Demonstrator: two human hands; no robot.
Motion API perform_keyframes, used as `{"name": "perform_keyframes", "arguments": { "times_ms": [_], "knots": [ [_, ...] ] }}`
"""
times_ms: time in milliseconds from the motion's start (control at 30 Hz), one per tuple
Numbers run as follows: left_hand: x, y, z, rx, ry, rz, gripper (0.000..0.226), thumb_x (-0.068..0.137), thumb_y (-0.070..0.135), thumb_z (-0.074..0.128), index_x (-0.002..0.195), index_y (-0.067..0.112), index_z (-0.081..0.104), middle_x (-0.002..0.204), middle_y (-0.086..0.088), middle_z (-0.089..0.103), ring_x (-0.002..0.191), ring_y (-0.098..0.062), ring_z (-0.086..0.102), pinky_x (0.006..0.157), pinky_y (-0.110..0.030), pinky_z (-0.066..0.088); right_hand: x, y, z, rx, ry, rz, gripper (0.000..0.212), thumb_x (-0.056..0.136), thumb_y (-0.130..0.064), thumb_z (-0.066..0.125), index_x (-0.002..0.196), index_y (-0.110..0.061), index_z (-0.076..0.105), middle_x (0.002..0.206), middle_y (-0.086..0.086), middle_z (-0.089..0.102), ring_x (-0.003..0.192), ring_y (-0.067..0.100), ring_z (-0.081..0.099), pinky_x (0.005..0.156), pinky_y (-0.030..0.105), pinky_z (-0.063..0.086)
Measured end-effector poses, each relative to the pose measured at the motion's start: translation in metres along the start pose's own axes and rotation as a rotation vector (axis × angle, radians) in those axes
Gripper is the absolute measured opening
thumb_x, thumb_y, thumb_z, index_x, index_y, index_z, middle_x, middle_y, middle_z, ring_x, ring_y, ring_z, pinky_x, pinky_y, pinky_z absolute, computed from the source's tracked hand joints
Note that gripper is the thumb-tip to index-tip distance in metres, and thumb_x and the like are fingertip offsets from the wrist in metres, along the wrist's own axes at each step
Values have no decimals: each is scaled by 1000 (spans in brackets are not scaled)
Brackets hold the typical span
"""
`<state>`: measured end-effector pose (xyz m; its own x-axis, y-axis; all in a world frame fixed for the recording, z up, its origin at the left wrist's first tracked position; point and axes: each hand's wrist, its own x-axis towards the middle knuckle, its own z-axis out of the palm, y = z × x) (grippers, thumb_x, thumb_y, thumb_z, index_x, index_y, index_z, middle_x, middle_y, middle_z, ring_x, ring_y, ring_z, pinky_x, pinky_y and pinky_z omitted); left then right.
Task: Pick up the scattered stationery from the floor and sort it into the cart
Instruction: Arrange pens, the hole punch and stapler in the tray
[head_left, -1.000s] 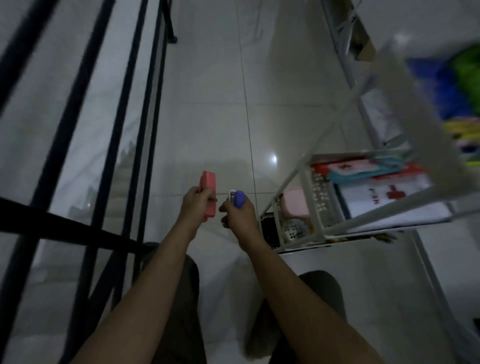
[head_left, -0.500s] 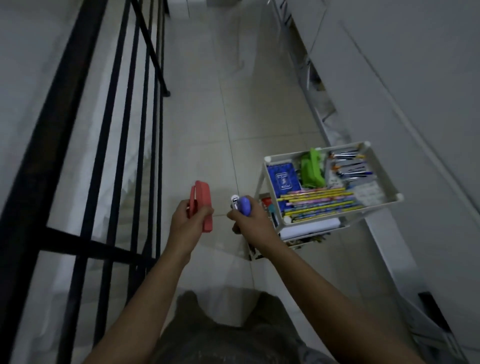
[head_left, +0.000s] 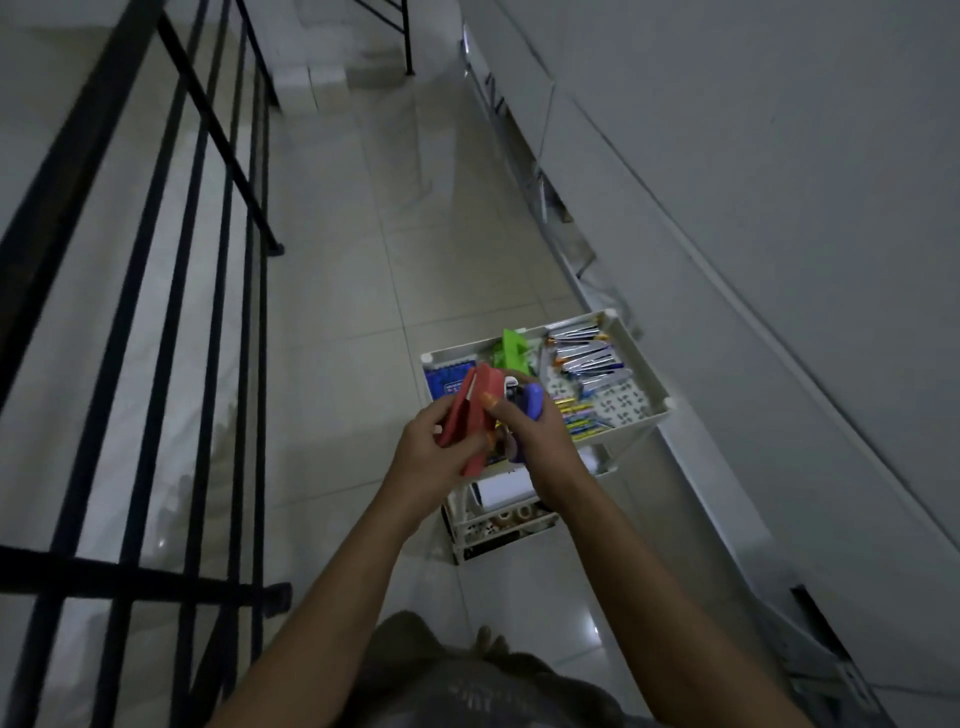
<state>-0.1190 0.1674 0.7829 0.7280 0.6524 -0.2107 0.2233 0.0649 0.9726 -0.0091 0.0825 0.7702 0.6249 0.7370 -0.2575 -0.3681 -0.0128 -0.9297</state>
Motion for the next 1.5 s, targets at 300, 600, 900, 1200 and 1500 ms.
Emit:
{"name": "perform_keyframes", "arguments": {
  "times_ms": [300, 600, 900, 1200, 1500],
  "knots": [
    [40, 7, 57, 67, -216, -95, 39, 87, 16, 65, 122, 24, 50, 110, -3, 63, 97, -15, 65, 80, -31, 57, 12, -24, -60, -35, 17, -42, 44, 82, -1, 71, 122, -13, 57, 103, 16, 69, 92, 26, 68, 75, 39, 59],
    [98, 3, 87, 134, -337, -39, 79, 71, 20, 78, 133, 32, 31, 126, 2, 54, 108, -12, 62, 91, -41, 54, 56, -42, -83, -38, 108, -89, 36, 78, -2, 76, 108, -13, 60, 97, 11, 66, 87, 20, 64, 80, 34, 57],
    [122, -4, 131, 159, 106, -61, 141, 41, 35, 93, 142, 51, -4, 146, -9, 27, 121, -25, 50, 96, -44, 50, 93, -40, -118, 119, 138, -61, 44, 79, -7, 76, 116, -2, 52, 109, 25, 64, 96, 34, 66, 80, 47, 57],
    [110, -10, 195, -285, 352, -210, 81, 64, 0, 84, 133, 1, 43, 111, -18, 69, 89, -24, 71, 67, -33, 60, 100, -49, -160, 273, 135, 146, 54, 80, -21, 75, 124, 2, 52, 100, 17, 68, 85, 27, 68, 61, 31, 55],
    [100, -1, 197, -284, 290, -109, 71, 72, -3, 77, 133, 10, 45, 111, -2, 70, 98, -16, 69, 77, -32, 59, 106, -53, -177, 367, 111, 163, 31, 85, -12, 69, 112, -13, 54, 96, 10, 67, 77, 20, 67, 59, 31, 55]
  ]
}}
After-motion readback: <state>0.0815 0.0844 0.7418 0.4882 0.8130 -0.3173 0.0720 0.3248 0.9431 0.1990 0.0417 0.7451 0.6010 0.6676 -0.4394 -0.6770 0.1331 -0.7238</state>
